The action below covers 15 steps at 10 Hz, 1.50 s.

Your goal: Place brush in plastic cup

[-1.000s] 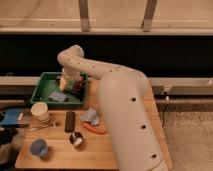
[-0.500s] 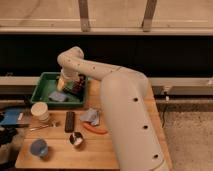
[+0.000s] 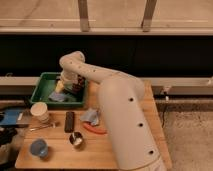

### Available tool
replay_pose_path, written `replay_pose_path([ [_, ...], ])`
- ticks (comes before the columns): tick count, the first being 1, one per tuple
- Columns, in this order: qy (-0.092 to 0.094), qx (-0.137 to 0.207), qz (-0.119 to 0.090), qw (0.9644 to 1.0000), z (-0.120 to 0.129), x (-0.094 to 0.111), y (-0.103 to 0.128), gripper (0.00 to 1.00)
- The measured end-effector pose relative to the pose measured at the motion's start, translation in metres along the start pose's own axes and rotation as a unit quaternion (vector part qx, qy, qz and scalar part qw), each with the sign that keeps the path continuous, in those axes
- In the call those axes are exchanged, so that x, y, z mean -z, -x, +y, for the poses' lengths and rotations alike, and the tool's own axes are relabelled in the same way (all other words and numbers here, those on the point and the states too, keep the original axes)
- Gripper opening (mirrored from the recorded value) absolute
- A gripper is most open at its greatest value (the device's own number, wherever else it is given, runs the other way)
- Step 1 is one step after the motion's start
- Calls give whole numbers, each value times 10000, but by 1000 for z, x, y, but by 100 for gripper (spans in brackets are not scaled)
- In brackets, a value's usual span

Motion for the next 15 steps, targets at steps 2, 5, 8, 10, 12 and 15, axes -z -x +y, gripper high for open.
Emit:
replay_pose_path([
  [2, 169, 113, 22, 9998, 9, -11, 5, 80],
  [5, 312, 247, 66, 9992, 18, -21, 11, 80],
  [8, 143, 413, 32, 9990, 14, -9, 21, 80],
  [10, -48, 528, -94, 9986, 12, 14, 34, 80],
  [12, -180, 596, -174, 9979, 9, 28, 41, 80],
  [15, -83, 566, -178, 9982, 5, 16, 38, 80],
])
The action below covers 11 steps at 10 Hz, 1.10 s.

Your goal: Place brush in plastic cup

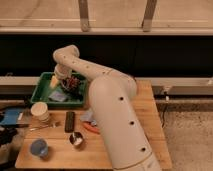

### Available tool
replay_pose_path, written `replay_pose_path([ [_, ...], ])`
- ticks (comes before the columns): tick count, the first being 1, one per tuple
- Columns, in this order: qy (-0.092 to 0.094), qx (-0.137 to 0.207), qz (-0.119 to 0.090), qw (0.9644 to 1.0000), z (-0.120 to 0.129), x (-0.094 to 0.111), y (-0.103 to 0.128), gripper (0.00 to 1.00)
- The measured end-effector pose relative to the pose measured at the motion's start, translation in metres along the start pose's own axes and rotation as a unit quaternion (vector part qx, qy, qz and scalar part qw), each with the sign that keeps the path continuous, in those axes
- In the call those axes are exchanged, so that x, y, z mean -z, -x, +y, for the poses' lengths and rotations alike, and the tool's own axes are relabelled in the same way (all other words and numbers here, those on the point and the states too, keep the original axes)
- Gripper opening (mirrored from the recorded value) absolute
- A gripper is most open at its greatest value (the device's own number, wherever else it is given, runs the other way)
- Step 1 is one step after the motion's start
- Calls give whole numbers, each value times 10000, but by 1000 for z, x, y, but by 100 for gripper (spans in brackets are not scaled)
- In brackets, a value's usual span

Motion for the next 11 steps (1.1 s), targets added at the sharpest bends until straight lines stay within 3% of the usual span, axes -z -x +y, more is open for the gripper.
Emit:
replay_pose_path([
  [4, 305, 49, 51, 9995, 16, -19, 3, 80],
  [7, 416, 99, 67, 9991, 23, -23, 7, 80],
  [11, 655, 36, 366, 9972, 34, -51, -7, 80],
])
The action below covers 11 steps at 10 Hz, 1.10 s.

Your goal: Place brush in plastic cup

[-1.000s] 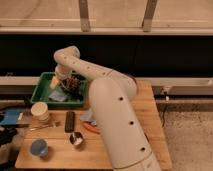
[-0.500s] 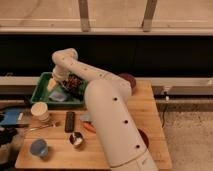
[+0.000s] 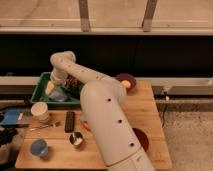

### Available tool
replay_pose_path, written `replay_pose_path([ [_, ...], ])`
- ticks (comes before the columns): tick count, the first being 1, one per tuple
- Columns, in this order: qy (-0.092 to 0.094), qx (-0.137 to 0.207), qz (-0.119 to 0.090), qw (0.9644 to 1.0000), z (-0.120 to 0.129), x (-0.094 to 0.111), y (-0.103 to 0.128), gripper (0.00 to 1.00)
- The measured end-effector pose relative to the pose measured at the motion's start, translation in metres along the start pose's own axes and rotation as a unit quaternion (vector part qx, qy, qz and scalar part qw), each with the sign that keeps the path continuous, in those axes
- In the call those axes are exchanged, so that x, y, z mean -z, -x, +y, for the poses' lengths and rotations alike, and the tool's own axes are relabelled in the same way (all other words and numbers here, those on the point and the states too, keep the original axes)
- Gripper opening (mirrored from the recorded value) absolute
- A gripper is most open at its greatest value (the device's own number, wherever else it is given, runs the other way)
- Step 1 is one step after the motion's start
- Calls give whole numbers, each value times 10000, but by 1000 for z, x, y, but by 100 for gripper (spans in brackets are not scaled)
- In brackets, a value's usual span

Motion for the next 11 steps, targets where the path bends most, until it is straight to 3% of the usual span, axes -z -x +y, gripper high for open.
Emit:
replay_pose_path([
  [3, 71, -83, 111, 9999, -2, -7, -5, 80],
  [7, 15, -199, 184, 9996, -12, -7, -12, 80],
  [11, -141, -543, 353, 9978, -47, -17, -30, 80],
])
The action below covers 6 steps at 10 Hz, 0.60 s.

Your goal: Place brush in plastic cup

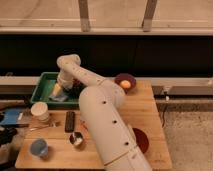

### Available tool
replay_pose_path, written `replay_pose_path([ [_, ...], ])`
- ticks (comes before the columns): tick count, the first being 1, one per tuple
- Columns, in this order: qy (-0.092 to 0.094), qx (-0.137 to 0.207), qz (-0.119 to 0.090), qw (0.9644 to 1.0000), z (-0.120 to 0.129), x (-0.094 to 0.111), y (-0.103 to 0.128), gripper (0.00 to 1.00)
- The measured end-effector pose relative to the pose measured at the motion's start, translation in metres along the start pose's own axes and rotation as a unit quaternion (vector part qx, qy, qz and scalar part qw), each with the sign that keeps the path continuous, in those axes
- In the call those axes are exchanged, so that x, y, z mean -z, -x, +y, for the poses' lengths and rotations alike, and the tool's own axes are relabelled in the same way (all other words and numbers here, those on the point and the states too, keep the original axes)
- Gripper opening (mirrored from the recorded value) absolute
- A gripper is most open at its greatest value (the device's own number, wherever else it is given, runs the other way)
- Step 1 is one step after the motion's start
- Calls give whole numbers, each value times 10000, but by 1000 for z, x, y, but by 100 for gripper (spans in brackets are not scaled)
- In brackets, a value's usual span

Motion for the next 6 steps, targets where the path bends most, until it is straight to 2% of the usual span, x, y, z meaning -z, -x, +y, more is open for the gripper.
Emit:
replay_pose_path([
  [1, -35, -41, 17, 10000, -3, 0, -1, 77],
  [4, -287, -133, 92, 9995, -12, 2, -6, 48],
  [6, -256, -7, 132, 9996, -6, 0, -5, 25],
])
